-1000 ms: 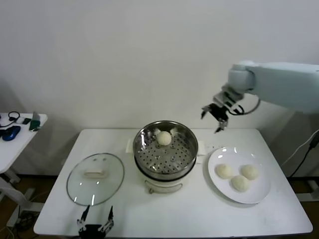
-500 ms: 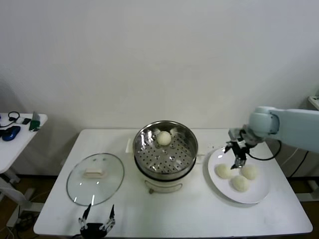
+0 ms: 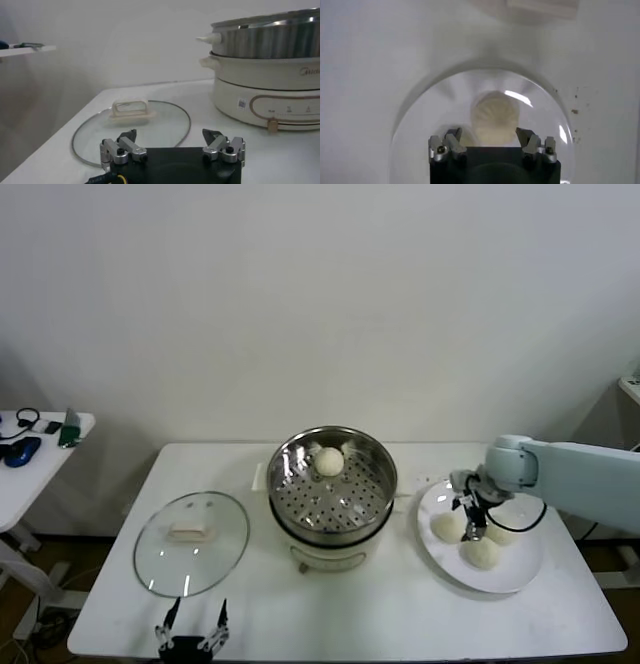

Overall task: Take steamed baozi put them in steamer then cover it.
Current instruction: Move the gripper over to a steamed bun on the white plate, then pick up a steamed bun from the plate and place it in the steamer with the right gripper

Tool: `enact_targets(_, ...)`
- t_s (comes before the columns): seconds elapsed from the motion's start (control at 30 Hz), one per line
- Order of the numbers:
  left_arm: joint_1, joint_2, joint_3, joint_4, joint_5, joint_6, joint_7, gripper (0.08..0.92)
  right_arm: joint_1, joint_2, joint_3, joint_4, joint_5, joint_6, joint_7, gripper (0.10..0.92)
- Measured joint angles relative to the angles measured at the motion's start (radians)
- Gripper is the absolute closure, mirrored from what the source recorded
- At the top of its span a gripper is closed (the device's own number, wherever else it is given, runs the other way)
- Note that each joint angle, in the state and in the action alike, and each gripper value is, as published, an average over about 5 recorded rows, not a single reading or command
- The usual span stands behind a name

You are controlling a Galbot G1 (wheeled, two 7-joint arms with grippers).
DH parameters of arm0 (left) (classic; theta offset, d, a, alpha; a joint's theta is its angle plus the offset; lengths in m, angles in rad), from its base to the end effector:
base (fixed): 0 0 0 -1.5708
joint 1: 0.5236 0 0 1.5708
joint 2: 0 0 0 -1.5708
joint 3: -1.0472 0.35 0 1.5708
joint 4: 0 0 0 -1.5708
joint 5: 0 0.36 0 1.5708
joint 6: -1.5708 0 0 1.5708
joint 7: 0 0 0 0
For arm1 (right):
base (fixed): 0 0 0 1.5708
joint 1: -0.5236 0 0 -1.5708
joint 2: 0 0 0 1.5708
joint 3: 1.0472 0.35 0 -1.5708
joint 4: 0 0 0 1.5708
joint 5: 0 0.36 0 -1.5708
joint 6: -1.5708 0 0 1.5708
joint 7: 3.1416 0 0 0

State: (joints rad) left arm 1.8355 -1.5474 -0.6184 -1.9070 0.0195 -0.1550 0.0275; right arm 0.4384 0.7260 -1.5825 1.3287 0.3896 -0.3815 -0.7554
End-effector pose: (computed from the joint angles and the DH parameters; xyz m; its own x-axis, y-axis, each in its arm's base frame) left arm 0.0751 0.0376 -0.4024 -0.9556 -0.0421 0.2916 -0.0154 0.9955 0.0931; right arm 0.4974 -0.1267 -0.2214 -0.1601 -0.0121 0.9870 -0.9871 0.0085 -0.1600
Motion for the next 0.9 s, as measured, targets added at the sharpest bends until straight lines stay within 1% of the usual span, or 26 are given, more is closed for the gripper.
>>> enact_targets(0.2,0.000,0.004,-0.001,0.005,0.000,-0.001,0.000,0.177,-0.058,0.023,0.047,-0.049,-0.017,-0.002,0.006,0.297)
enact_targets(0.3,-0.002,0.005,-0.001,0.007,0.001,-0.001,0.000,0.177,-0.079,0.035,0.067,-0.071,-0.020,-0.002,0.006,0.335)
enact_targets(0.43,-0.005,0.005,0.001,0.011,0.002,-0.002,0.000,0.177,-0.093,0.043,0.085,-0.091,-0.020,0.000,0.005,0.410)
enact_targets(0.53,-0.006,0.005,0.002,0.013,0.005,-0.003,-0.001,0.177,-0.096,0.043,0.091,-0.096,-0.020,0.003,0.000,0.443)
enact_targets(0.73,-0.008,0.003,0.005,0.014,0.010,-0.004,-0.001,0.177,-0.070,0.032,0.087,-0.089,-0.005,0.011,-0.014,0.469)
enact_targets(0.9,-0.008,0.002,0.007,0.013,0.012,-0.003,-0.001,0.177,0.044,0.024,0.027,-0.050,0.043,0.027,-0.038,0.474)
